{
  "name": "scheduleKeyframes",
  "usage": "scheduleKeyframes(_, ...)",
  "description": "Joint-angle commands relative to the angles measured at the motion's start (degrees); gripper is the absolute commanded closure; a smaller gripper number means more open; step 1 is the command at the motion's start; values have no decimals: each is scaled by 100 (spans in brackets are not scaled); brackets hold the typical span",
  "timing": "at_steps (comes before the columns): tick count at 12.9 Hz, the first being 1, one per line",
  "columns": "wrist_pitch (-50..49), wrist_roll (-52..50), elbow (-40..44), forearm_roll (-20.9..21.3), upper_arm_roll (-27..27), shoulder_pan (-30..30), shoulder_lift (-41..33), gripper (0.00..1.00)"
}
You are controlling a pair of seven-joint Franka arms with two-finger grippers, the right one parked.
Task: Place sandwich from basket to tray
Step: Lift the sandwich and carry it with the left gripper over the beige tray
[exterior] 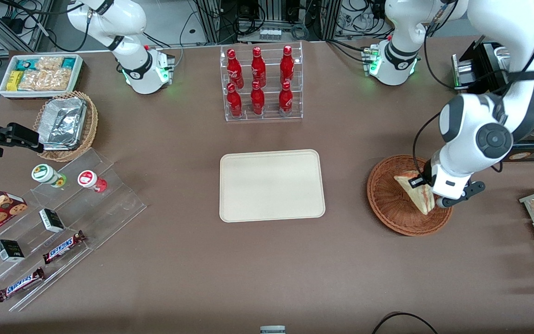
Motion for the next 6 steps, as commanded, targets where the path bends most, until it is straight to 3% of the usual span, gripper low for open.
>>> scheduleKeyframes(1,-889,-181,828,94,-55,-621,76,100)
scheduleKeyframes(6,-1209,-654,2244,-3,-65,-2036,1014,100)
